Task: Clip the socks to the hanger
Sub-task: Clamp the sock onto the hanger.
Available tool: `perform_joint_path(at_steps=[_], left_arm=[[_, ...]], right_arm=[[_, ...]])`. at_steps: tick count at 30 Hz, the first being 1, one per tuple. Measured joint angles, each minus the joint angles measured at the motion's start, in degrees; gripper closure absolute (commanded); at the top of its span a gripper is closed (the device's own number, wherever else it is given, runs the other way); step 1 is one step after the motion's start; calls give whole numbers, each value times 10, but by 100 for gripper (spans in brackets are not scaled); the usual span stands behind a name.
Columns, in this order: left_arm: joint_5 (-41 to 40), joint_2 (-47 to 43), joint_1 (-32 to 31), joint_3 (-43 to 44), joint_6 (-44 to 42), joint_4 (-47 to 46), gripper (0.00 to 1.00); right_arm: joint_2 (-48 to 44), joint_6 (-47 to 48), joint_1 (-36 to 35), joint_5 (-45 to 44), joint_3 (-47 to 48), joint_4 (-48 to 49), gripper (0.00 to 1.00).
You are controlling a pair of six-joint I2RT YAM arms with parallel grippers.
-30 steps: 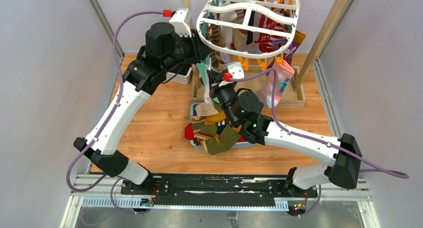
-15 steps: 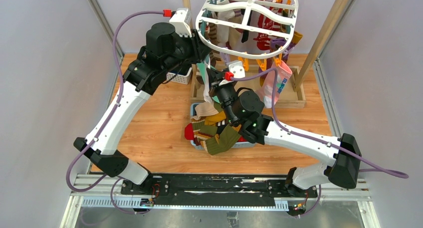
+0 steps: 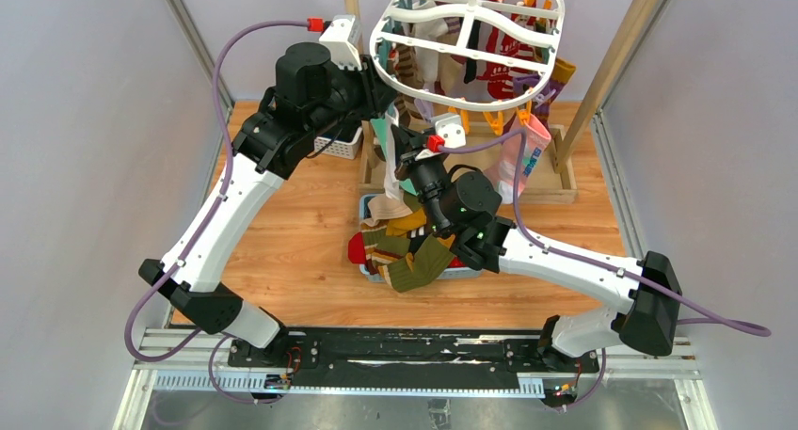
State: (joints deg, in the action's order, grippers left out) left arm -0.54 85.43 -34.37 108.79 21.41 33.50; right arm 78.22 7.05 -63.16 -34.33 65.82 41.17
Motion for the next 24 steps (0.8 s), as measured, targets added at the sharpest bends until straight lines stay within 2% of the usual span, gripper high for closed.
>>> perform_joint_path(at_steps=[21, 23, 24], left_arm=[[-2, 0, -3, 0, -4, 0, 100], [-2, 0, -3, 0, -4, 0, 88], [-2, 0, -3, 0, -4, 0, 73]], right_arm=[[-15, 0, 0, -3, -5, 23, 100], [-15, -1, 0, -3, -5, 23, 100], [-15, -1, 0, -3, -5, 23, 100]])
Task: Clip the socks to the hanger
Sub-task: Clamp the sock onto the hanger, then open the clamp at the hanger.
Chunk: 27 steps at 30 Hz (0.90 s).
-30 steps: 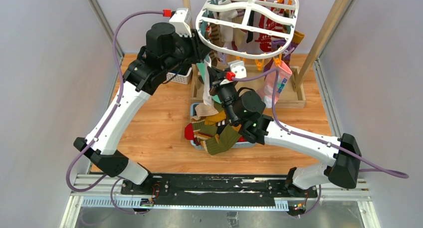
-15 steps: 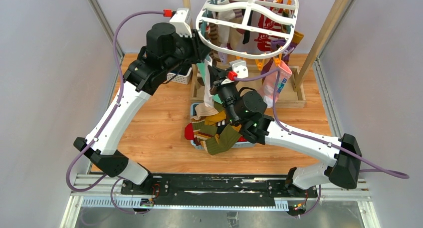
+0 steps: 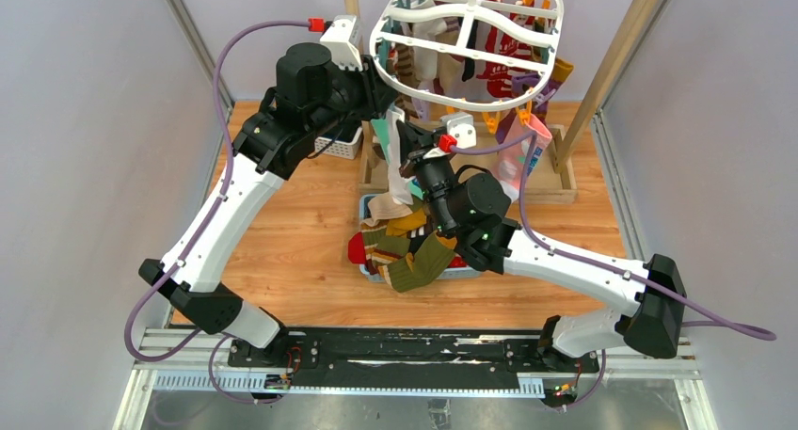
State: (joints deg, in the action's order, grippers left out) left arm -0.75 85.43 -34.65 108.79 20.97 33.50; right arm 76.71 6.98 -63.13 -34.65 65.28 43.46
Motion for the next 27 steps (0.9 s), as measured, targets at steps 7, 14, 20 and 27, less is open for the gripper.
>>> perform_joint_path(at_steps=[7, 14, 20, 27], left_arm=[[-9, -1, 0, 0, -6, 0, 37], [-23, -3, 0, 0, -10, -2, 36], [-36, -14, 0, -3, -15, -2, 36], [-33, -37, 4, -10, -36, -2, 35]], right_arm=[[0, 0, 0, 1, 0, 0, 100], [0, -5, 0, 2, 0, -8, 68], [-34, -28, 3, 26, -27, -52, 38], [-154, -98, 51, 99, -110, -134, 35]])
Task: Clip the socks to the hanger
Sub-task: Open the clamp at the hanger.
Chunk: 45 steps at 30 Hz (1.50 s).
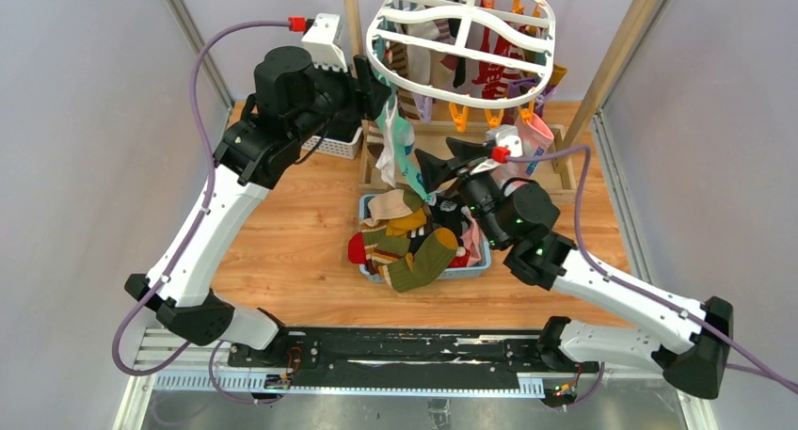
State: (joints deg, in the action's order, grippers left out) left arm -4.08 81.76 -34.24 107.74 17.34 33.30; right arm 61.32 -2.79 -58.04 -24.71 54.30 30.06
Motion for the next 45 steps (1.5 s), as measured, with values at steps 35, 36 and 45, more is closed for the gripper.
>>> perform_joint_path(at_steps=[35, 36, 45], left_arm=[[249, -63, -30, -104, -72, 31, 44], [249, -63, -30, -104, -70, 31, 43], [250, -65, -30, -104, -52, 31, 41]], right_arm=[[70, -195, 183, 255, -6, 121, 57], [72, -194, 183, 255, -6, 124, 57], [83, -168, 160, 210, -6, 160, 63]])
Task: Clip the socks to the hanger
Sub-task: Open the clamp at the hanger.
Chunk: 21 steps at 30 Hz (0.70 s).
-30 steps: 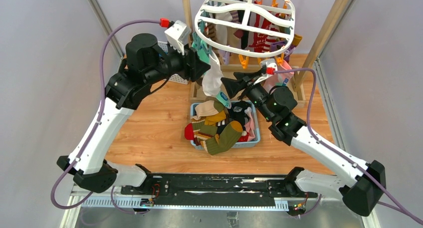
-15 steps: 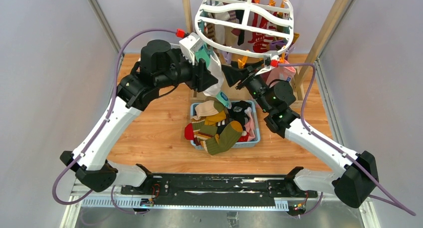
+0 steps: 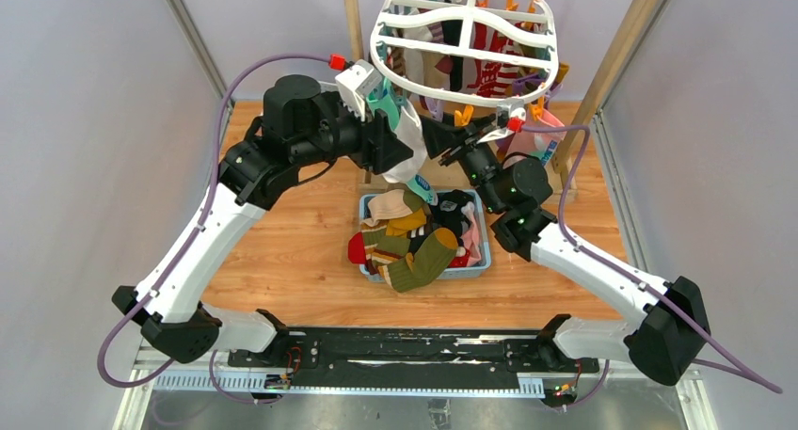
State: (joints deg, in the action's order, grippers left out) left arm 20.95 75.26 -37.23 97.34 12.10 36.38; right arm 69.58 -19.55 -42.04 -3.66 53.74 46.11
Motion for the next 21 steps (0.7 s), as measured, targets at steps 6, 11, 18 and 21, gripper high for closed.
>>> perform_joint_path(at_steps=[6, 11, 18, 21], left_arm=[[6, -4, 0, 0, 8, -1, 40], [18, -5, 0, 0, 19, -9, 39], [26, -5, 0, -2, 44, -37, 9], [26, -5, 0, 2, 64, -55, 7]], right_arm=[[-1, 26, -21, -33, 0, 21, 78], [-7, 44, -37, -48, -9, 28, 90], [-8, 80, -65, -76, -9, 30, 93], [-7, 89, -70, -85, -9, 31, 93]])
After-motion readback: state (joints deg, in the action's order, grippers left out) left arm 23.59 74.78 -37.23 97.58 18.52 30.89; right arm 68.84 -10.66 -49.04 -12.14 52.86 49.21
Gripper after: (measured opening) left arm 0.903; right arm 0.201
